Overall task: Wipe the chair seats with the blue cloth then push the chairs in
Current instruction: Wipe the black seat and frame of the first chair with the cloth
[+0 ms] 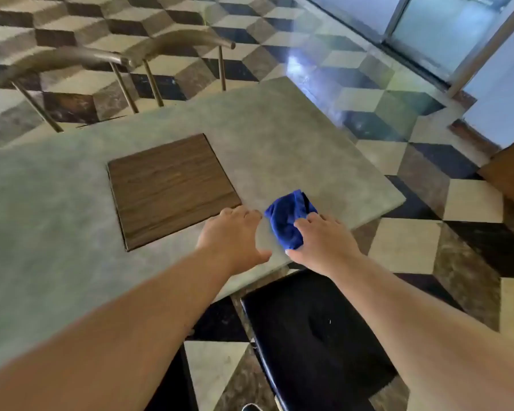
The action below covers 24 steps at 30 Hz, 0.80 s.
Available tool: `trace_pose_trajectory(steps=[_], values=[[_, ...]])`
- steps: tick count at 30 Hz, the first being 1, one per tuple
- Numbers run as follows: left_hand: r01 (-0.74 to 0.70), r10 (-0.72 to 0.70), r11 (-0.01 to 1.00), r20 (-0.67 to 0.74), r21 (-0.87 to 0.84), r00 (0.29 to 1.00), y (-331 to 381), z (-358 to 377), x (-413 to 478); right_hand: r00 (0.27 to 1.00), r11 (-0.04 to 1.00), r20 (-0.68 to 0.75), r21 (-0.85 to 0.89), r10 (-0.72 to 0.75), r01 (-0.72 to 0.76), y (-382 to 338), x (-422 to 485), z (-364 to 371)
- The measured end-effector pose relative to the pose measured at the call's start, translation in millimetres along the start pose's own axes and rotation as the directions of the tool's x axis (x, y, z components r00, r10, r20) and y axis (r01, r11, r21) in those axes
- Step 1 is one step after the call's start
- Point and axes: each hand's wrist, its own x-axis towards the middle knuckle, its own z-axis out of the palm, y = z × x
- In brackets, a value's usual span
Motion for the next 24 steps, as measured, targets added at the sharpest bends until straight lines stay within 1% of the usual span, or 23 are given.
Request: trace_pose_trajectory(steps=[1,4,9,11,14,18,21,24], values=[[0.002,-0.002,1.0,0.038,-0.005,0.999,2,9,7,0.999,1.0,0.029,-0.009,-0.016,0.016,1,6,9],[0.018,-0.018,1.0,0.073,-0.002,0.997,3,31,22,0.998,0.999,0.051,-0.033,-0.031,0.032,2,20,32],[0.008,-0.007,1.0,0.075,-0.009,0.997,4,49,29,0.997,0.991,-0.01,-0.112,-0.071,0.069,2,34,49],[0.008,-0.007,1.0,0.068,-0.015,0.998,2,49,26,0.997,0.994,-0.039,-0.086,-0.071,0.067,3,36,48],[0.016,-0.015,0.999,0.04,-0.028,0.999,-6,38,18,0.989,0.997,-0.135,0.027,-0.061,0.065,-3,35,34],[0.062,-0.064,0.995,-0.022,-0.08,0.998,-26,10,-7,0.976,0.956,-0.207,0.263,-0.071,0.126,-39,28,-9],[0.089,-0.101,0.982,-0.068,-0.167,0.993,-41,-15,-34,0.962,0.884,-0.226,0.404,-0.153,0.236,-76,18,-42],[0.109,-0.137,0.953,-0.08,-0.281,0.987,-64,-42,-81,0.962,0.785,-0.19,0.557,-0.198,0.271,-131,-1,-76]])
